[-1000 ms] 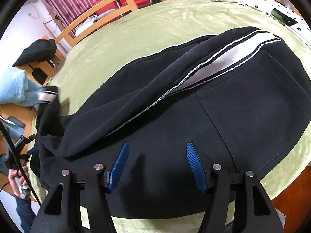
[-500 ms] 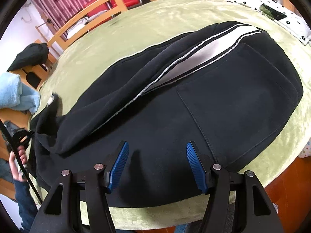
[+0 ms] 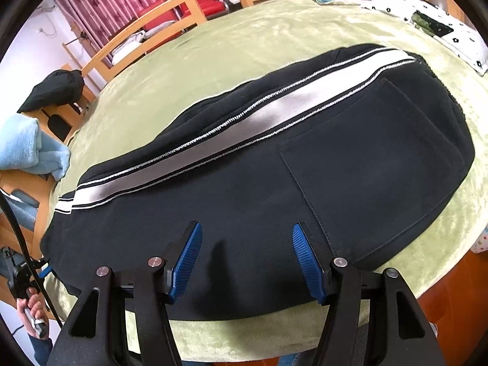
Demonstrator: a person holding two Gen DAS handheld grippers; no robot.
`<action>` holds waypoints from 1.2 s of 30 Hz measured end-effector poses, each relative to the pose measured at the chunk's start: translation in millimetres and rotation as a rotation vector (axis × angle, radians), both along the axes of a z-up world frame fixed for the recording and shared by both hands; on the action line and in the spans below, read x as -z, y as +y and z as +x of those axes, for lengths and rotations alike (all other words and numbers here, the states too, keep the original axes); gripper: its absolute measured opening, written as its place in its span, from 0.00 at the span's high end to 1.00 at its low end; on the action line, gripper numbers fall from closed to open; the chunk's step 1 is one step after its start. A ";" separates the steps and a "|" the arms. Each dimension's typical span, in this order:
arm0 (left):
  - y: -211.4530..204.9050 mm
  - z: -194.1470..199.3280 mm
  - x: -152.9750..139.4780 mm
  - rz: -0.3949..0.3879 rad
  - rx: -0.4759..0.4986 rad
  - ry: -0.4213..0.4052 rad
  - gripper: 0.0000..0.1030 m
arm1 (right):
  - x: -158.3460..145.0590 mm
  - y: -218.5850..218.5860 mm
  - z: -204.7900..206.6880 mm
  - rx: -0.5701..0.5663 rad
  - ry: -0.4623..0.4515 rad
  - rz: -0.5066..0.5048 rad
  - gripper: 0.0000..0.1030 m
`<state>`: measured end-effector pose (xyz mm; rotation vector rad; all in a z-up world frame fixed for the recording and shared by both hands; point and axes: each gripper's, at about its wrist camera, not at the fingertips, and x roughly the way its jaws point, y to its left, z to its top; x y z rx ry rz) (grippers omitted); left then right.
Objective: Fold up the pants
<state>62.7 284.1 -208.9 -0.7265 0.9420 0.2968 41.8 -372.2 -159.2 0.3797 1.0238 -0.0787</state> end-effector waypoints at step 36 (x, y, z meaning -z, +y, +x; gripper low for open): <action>-42.1 -33.6 -24.1 0.083 0.050 0.047 0.34 | -3.2 -102.8 -31.8 0.199 -0.009 -0.084 0.34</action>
